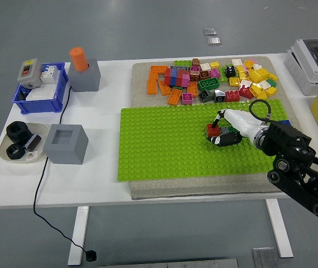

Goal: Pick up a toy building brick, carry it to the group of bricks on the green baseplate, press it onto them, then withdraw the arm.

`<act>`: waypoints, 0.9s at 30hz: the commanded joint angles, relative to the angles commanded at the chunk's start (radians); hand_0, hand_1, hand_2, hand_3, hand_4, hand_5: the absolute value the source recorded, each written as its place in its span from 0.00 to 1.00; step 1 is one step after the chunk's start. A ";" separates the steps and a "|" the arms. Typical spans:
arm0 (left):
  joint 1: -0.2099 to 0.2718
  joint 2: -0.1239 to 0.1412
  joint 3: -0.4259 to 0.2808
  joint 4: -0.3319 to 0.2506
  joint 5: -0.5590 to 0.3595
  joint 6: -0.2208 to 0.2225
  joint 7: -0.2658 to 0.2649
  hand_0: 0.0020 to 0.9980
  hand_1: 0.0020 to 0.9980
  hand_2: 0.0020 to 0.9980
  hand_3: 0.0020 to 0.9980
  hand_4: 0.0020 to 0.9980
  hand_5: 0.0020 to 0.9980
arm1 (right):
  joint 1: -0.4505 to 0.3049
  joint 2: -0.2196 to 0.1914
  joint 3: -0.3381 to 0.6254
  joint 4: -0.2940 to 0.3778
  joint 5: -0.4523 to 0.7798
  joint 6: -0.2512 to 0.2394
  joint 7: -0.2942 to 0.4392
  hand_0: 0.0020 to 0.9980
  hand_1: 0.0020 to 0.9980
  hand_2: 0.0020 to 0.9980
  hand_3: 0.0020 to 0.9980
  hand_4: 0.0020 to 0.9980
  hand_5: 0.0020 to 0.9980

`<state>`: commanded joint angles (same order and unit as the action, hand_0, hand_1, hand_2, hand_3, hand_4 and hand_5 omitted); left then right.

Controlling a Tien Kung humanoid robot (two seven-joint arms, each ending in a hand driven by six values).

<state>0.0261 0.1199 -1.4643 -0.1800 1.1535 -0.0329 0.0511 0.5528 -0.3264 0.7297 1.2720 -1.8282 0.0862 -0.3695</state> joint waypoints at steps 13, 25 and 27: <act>0.000 0.001 -0.001 0.000 0.003 -0.001 -0.001 0.59 0.62 0.54 0.59 0.73 0.17 | -0.006 -0.008 0.008 0.009 0.026 -0.002 0.002 1.00 0.94 0.94 0.65 0.74 0.44; 0.002 0.000 -0.012 0.000 0.013 0.001 0.001 0.59 0.62 0.54 0.59 0.73 0.17 | -0.011 -0.026 0.043 0.059 0.102 -0.003 0.003 0.98 0.91 0.92 0.66 0.75 0.45; 0.002 0.001 -0.012 0.000 0.013 0.001 0.001 0.59 0.62 0.54 0.59 0.73 0.17 | -0.012 -0.029 0.051 0.067 0.109 -0.004 0.004 0.98 0.91 0.92 0.66 0.75 0.45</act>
<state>0.0279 0.1205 -1.4767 -0.1800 1.1664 -0.0323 0.0516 0.5406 -0.3558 0.7808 1.3391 -1.7191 0.0818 -0.3652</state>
